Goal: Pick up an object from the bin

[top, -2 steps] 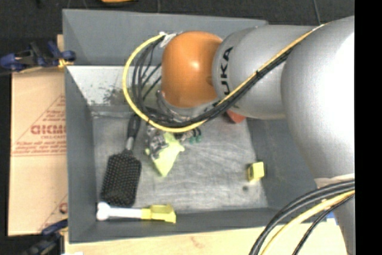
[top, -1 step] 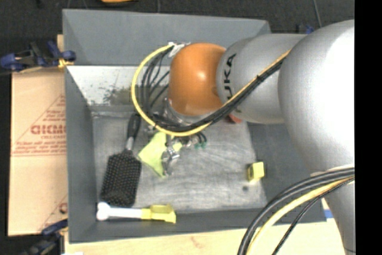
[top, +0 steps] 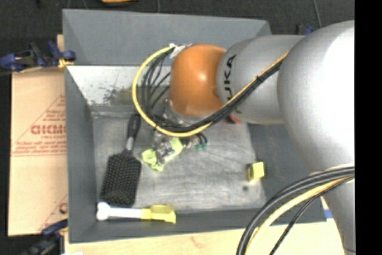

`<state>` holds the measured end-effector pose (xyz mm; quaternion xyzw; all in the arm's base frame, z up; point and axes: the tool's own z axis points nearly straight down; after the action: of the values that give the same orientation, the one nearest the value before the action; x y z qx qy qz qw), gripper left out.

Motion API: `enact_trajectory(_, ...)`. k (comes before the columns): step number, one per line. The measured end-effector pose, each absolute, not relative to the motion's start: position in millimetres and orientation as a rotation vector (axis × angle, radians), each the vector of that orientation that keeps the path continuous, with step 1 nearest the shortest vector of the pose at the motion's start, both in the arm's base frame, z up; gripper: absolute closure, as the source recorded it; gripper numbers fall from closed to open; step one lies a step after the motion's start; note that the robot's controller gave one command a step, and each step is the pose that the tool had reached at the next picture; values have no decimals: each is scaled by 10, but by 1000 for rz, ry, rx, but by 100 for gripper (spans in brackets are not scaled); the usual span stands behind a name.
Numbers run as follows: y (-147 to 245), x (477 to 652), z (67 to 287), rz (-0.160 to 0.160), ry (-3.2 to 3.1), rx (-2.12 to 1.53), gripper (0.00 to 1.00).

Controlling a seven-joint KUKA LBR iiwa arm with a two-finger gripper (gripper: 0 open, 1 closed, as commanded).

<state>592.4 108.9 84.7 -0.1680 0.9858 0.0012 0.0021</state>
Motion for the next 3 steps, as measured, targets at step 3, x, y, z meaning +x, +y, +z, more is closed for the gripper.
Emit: enact_trajectory(3, 1004, 6063, 1903, 0, 3085, -569, 100)
